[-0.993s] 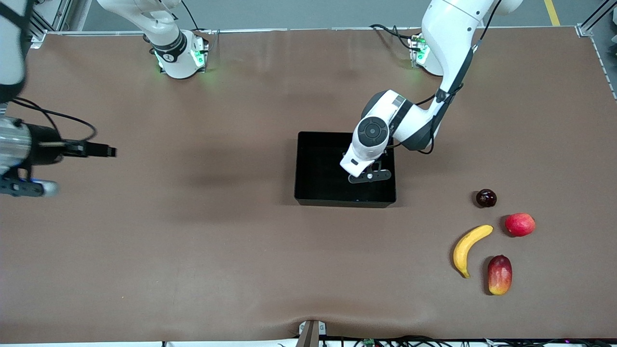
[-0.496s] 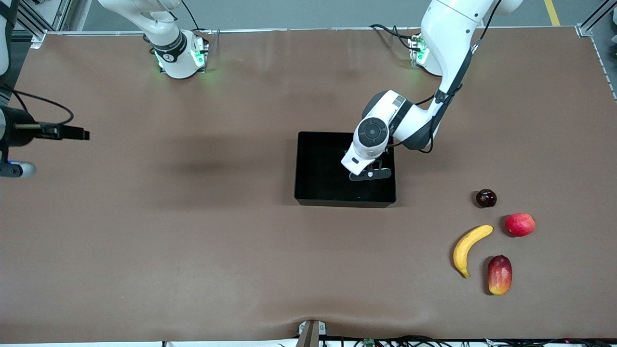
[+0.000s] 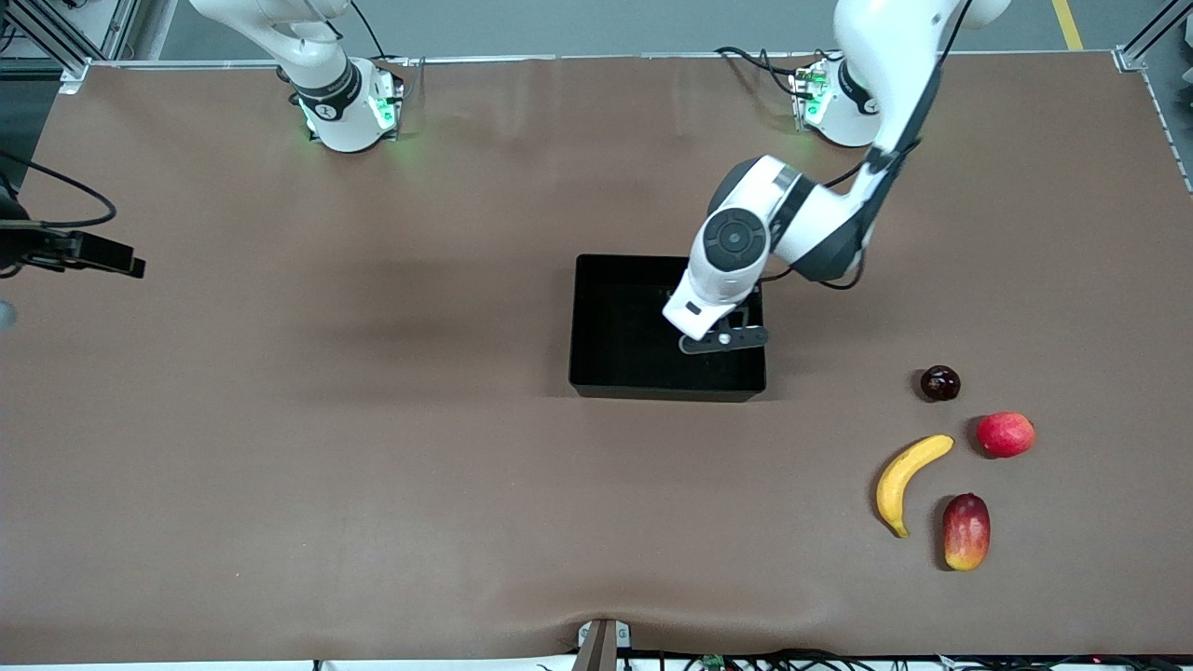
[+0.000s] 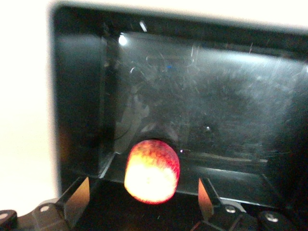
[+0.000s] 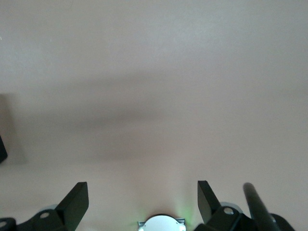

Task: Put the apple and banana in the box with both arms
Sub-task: 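Open the left gripper to drop the apple into the box, then move the left gripper back to the yellow banana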

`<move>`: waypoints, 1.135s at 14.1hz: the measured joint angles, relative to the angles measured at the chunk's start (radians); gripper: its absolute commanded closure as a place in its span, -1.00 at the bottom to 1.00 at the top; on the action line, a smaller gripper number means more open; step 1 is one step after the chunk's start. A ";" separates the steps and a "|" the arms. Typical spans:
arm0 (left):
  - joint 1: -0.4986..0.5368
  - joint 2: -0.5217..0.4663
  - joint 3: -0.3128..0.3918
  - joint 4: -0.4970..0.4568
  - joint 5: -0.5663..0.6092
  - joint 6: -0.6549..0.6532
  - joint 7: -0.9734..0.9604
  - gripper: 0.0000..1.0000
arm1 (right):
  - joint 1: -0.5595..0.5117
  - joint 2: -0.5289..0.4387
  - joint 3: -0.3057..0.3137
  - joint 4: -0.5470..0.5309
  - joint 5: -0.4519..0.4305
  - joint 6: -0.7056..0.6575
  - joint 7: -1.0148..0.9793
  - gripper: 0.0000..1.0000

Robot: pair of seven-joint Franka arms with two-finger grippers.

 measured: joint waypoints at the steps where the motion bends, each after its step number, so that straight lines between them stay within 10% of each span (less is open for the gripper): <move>1: 0.028 -0.013 0.003 0.067 0.000 -0.075 0.034 -1.00 | 0.001 -0.002 0.001 0.009 0.000 0.006 0.006 -1.00; 10: 0.384 0.066 0.010 0.262 0.000 -0.016 0.556 -1.00 | 0.043 -0.282 0.007 -0.270 0.001 0.121 0.003 -1.00; 16: 0.446 0.193 0.014 0.264 0.015 0.196 0.839 -1.00 | 0.036 -0.291 -0.002 -0.218 -0.021 0.146 -0.028 -1.00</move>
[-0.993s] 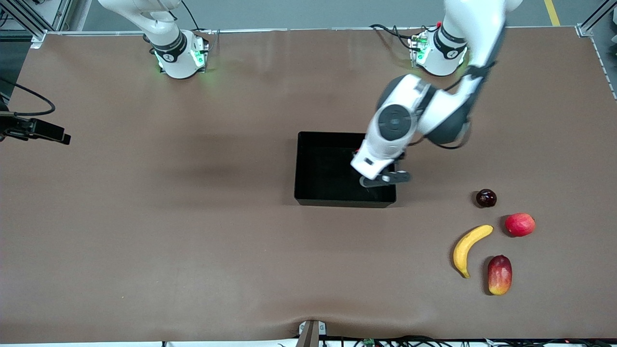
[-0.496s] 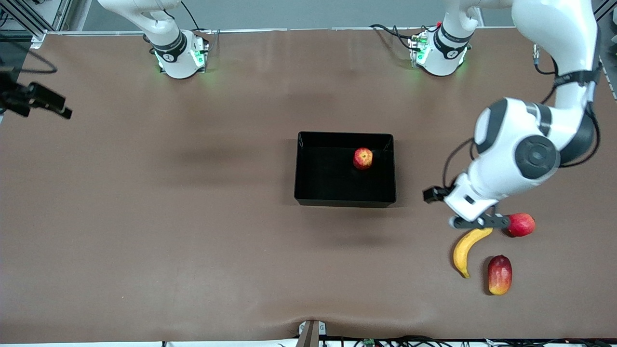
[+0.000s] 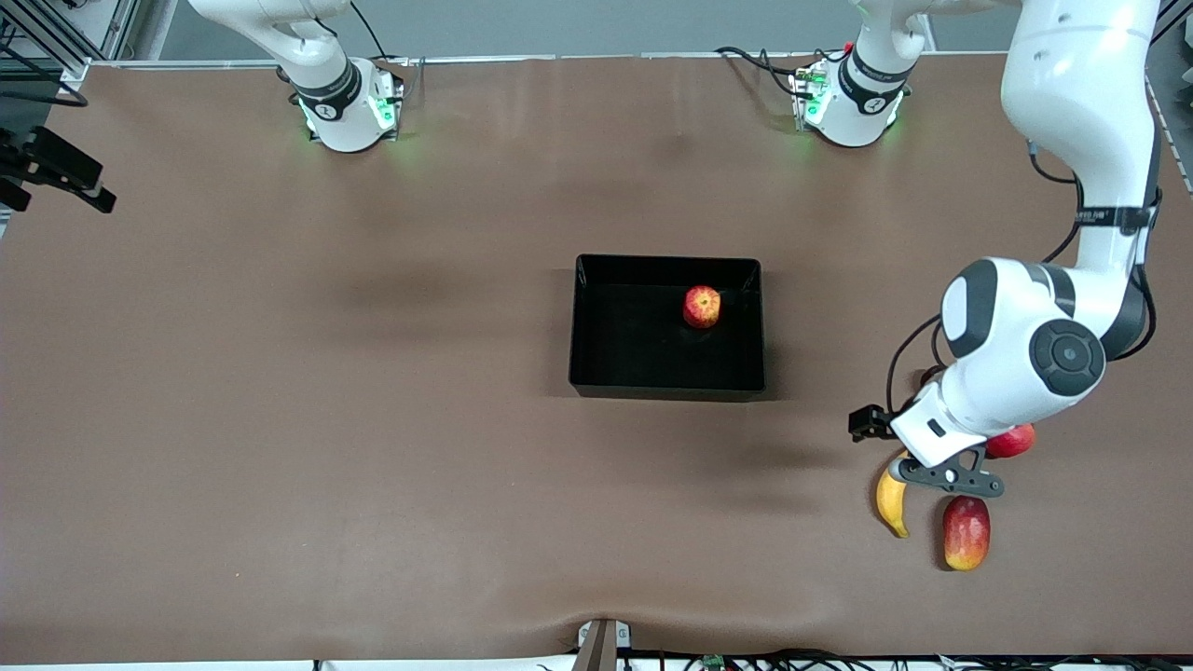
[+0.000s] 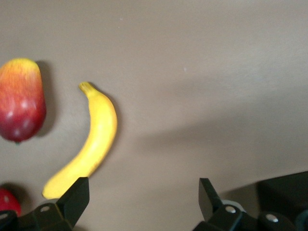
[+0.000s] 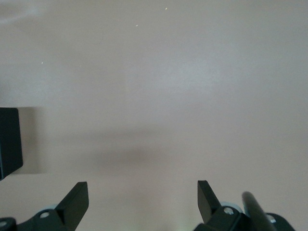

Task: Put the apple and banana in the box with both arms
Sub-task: 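Move the left gripper back to the yellow banana, then close the left gripper around the middle of the banana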

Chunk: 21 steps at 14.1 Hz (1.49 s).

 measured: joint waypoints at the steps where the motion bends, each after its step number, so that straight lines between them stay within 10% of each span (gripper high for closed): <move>1: 0.015 0.024 0.001 0.000 0.013 0.029 0.049 -1.00 | 0.000 0.000 0.000 0.002 -0.008 -0.001 -0.001 -1.00; 9: 0.061 0.179 0.001 0.003 0.135 0.165 0.204 -0.58 | 0.000 0.008 0.000 0.002 -0.018 -0.015 -0.001 -1.00; 11: 0.068 0.198 0.001 0.004 0.173 0.172 0.204 -0.04 | 0.000 0.008 0.001 0.002 -0.018 -0.016 -0.001 -1.00; 13: 0.076 0.208 0.001 0.005 0.182 0.188 0.207 0.99 | 0.000 0.008 0.001 0.002 -0.018 -0.017 -0.001 -1.00; 21: 0.065 0.156 -0.046 0.078 0.190 0.123 0.235 1.00 | 0.001 0.008 0.003 0.002 -0.018 -0.019 -0.001 -1.00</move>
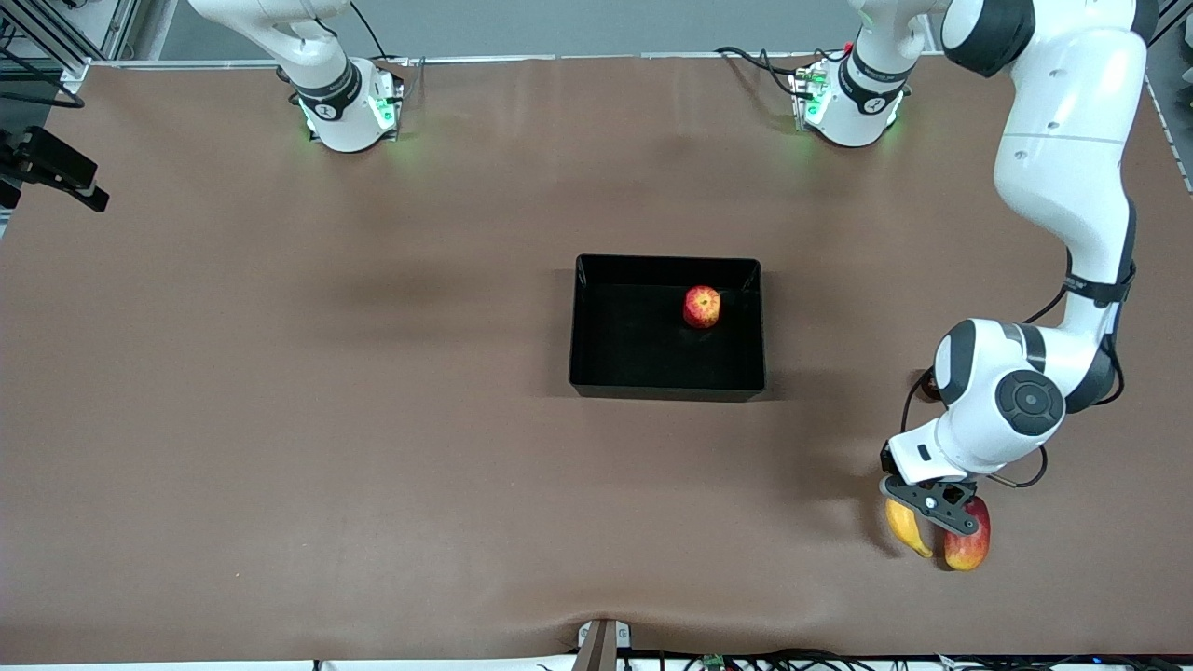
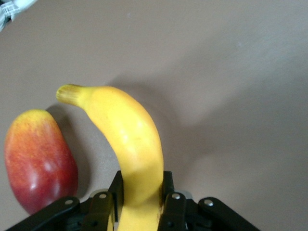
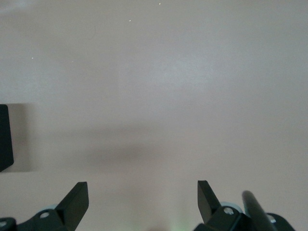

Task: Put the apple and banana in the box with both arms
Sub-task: 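Close the left gripper around the middle of the banana, then carry the banana with the left gripper over the box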

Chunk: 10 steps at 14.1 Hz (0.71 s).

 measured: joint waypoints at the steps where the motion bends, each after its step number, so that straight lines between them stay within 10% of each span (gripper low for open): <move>1: 0.000 -0.027 -0.028 0.004 -0.008 -0.049 -0.027 1.00 | 0.000 0.000 0.000 0.000 0.000 0.000 0.000 -1.00; 10: -0.187 -0.212 -0.224 -0.040 -0.015 -0.323 -0.755 1.00 | 0.000 0.000 0.001 0.000 0.000 -0.001 0.000 -1.00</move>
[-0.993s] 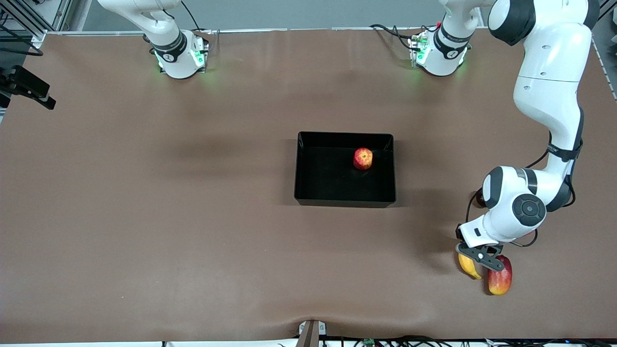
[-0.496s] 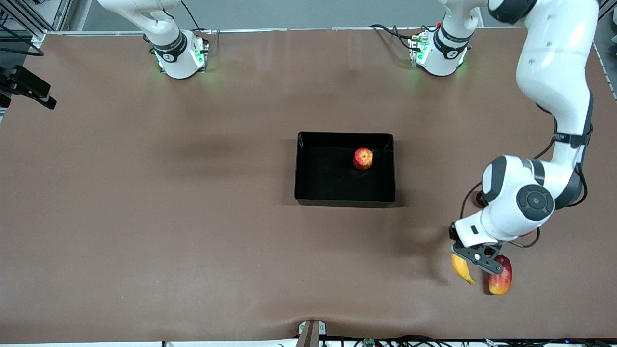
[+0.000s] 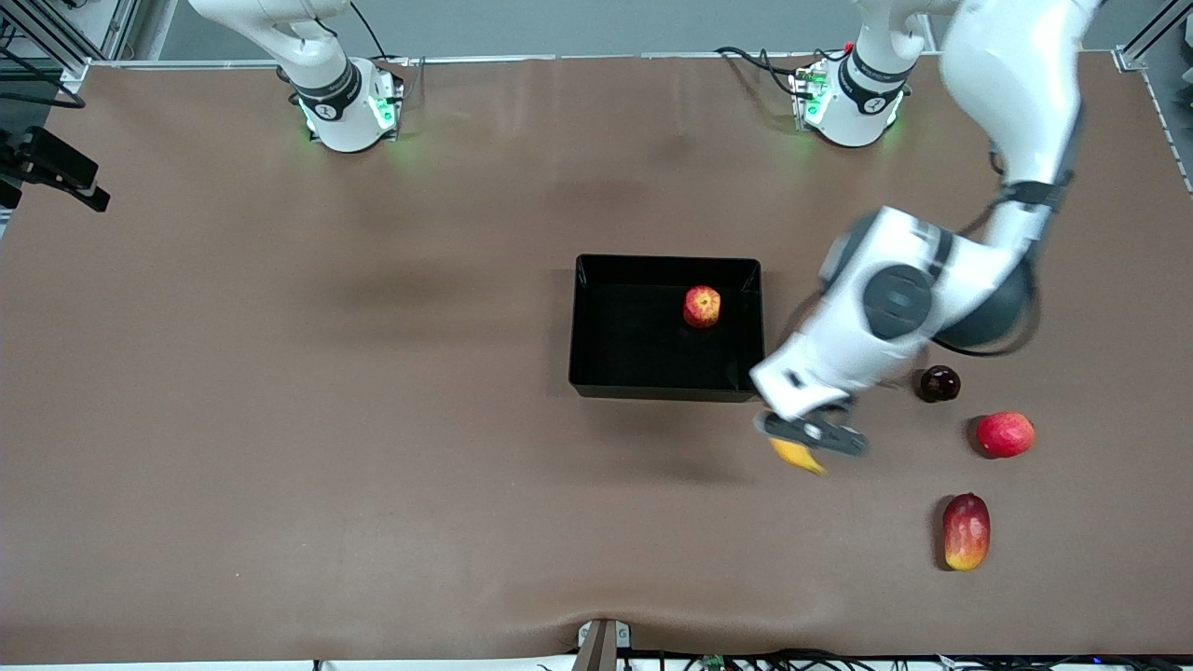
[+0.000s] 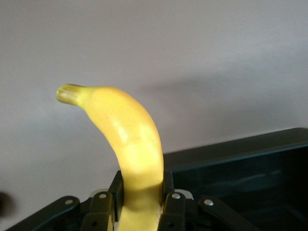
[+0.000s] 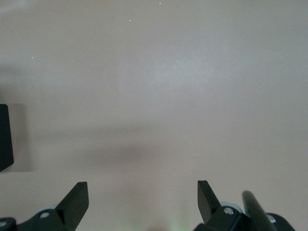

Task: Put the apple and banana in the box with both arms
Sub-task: 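Carry the banana with the left gripper over the box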

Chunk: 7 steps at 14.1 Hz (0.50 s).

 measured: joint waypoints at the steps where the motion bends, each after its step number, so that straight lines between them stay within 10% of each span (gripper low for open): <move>1: -0.051 0.000 -0.001 -0.009 0.000 0.000 -0.092 1.00 | 0.000 0.000 0.000 0.000 0.000 0.000 0.000 -1.00; 7: -0.282 0.011 0.002 -0.064 0.050 0.012 -0.465 1.00 | 0.000 0.000 0.000 0.000 0.000 0.000 0.000 -1.00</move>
